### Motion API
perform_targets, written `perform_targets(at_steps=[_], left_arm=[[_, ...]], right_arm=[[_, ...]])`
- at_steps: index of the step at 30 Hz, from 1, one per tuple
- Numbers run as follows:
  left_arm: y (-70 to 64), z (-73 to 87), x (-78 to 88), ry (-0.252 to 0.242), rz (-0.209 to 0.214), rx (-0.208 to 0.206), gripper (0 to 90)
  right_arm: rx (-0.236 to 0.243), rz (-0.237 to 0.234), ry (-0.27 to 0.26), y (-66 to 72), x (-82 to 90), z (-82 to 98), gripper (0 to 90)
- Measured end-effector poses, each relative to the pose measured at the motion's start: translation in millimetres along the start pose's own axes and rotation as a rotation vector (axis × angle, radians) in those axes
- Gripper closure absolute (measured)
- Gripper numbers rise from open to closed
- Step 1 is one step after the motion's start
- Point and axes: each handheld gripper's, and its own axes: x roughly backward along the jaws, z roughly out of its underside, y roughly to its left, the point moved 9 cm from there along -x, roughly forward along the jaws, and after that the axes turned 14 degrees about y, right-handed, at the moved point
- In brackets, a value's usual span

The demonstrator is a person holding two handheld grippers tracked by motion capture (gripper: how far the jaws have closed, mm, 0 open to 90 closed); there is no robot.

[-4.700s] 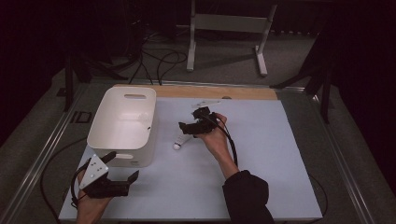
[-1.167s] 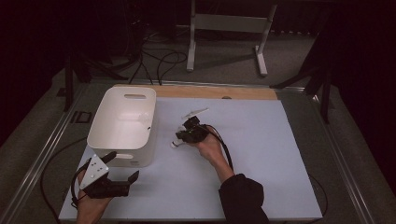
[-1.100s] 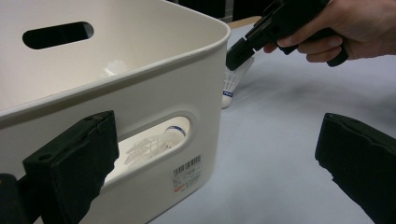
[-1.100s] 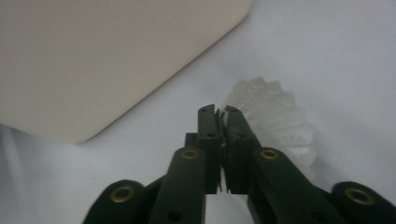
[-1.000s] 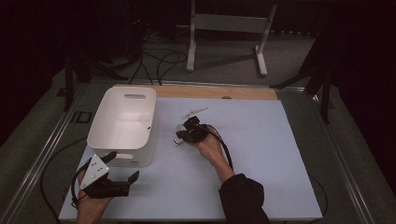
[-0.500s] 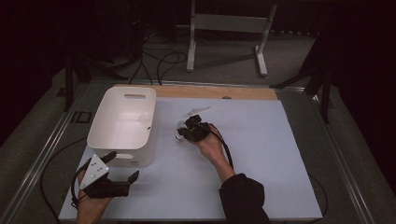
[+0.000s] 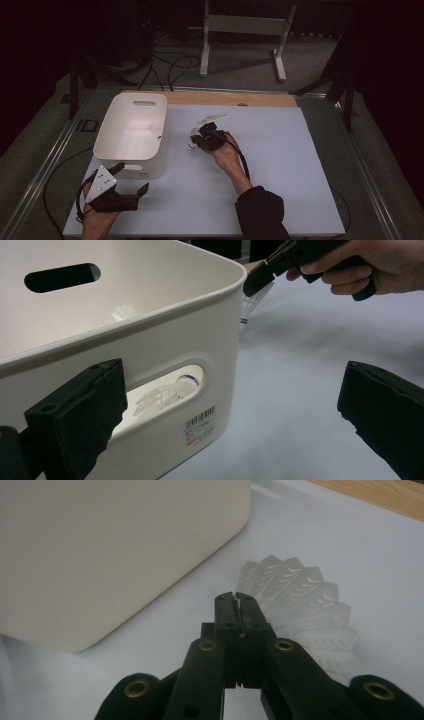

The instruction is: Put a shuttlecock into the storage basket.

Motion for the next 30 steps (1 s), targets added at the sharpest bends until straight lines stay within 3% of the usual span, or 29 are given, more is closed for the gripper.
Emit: perform_targets(at_steps=[30], left_arm=[[-0.7,0.0,-0.8,0.001,0.001,0.000,0.3]], right_arm=[[0.000,0.026,-0.046,-0.3,21.2,-9.7,90.0]])
